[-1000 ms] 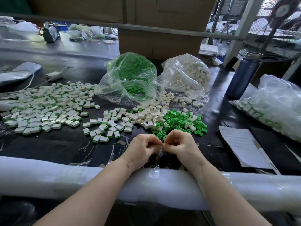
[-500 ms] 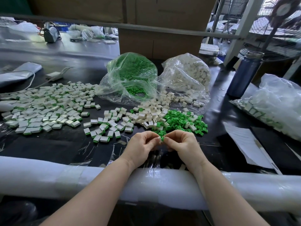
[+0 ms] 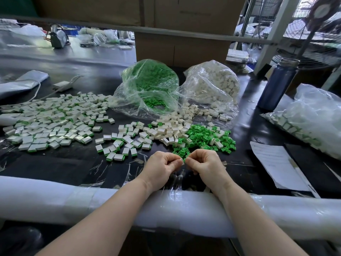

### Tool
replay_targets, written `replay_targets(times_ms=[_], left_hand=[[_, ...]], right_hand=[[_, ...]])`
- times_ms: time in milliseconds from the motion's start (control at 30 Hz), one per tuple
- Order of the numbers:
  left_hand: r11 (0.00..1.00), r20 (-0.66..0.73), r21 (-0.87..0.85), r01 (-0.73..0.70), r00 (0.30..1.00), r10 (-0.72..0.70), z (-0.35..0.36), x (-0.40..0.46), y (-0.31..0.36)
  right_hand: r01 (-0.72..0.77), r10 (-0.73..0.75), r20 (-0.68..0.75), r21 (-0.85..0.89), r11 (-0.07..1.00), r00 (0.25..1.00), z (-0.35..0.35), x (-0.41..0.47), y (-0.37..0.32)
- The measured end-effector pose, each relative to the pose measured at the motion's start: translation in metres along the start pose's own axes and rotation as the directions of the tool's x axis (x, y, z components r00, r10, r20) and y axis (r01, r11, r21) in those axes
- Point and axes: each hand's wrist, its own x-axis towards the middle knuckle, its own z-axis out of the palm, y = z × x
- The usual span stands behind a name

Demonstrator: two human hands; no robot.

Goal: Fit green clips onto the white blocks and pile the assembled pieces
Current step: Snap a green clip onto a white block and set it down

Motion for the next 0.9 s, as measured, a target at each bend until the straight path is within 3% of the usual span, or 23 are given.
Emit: replay_targets(times_ms=[267, 500, 900], left_hand=[[0.998, 0.074, 0.046, -0.038, 0.997, 0.034, 0.0006, 0.0001, 0.0002], [0.989, -0.034, -0.147, 0.005, 0.999, -0.010, 0.0025, 0.0001, 0.0044], [0.985, 0.000, -0.170, 0.022, 1.000, -0.022, 0.0004, -0.0010, 0.0077]], right_hand=[[0.045, -0.041, 0.057, -0.073, 0.996, 0.998, -0.0020, -0.0027, -0.0024], [0.038, -0.031, -0.038, 0.194, 0.980, 0.999, 0.0002, -0.0019, -0.0031], [0.055, -0.061, 0.014, 0.276, 0.960, 0.998, -0.0020, -0.0034, -0.0025]])
